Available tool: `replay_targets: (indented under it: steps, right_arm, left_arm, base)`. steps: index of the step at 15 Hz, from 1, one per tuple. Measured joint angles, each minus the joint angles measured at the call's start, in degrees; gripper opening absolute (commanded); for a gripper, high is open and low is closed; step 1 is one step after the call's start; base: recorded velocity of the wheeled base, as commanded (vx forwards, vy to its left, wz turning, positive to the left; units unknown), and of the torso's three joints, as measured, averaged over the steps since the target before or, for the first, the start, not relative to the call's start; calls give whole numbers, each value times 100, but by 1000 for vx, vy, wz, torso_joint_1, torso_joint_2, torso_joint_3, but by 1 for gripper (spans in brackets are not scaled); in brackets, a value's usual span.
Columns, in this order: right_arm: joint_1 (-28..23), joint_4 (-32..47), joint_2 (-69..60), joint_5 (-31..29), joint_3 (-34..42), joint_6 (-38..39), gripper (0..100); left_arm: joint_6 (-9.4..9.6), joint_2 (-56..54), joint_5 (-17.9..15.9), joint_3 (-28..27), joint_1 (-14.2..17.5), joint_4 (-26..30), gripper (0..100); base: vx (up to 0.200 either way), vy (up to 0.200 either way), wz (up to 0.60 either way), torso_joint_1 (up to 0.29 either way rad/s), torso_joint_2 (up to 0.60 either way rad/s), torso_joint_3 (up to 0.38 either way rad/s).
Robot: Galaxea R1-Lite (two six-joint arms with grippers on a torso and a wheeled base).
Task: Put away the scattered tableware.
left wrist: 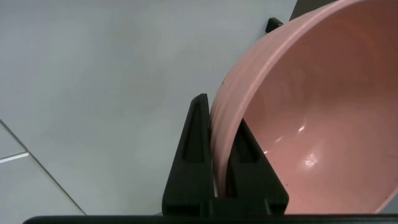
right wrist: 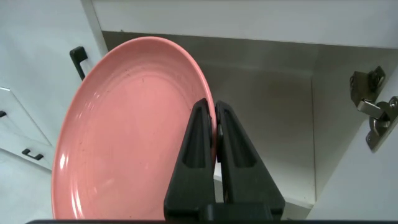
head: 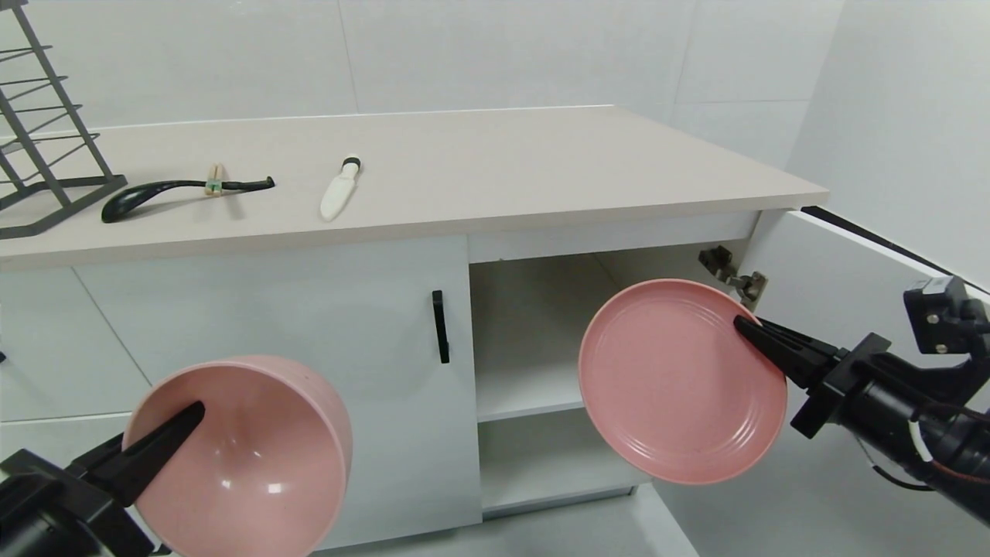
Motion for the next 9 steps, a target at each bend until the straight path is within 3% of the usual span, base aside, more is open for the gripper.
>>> replay_targets:
  steps: [5,7,9]
  right_arm:
    - [-2,0,17,0,-1,-2,0]
    - [-6,0,88,0,35,-2,0]
    - [-24,-7,260,2,112,-2,0]
  left_arm:
    - [7,0,-9,5,-5,83,0]
    - [18,11,-16,7,-5,134,0]
    - [372,0,-20,7,0,446,0]
  base:
    - [0,0,0,0,0,0]
    - [200,0,0,2,2,5]
    - [100,0,0,-6,1,4]
